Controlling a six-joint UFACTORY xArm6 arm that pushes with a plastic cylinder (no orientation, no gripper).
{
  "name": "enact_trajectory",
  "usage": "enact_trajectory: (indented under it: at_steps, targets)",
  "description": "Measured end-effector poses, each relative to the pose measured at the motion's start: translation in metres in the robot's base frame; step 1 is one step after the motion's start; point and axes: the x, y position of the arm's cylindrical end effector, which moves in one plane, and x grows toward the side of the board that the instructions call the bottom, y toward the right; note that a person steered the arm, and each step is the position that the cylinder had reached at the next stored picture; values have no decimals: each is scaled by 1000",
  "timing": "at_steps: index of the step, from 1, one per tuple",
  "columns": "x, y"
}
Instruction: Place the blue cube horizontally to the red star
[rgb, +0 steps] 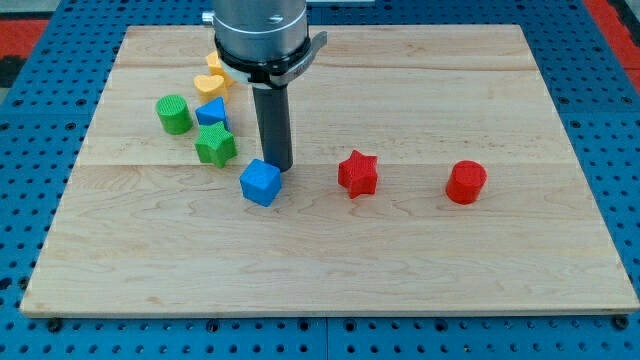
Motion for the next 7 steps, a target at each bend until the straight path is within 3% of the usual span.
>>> enact_trajectory:
  at_steps: [1, 2, 4, 7]
  targets:
    - [-18, 52]
    - [33, 41]
    - [83, 34]
    - [71, -42]
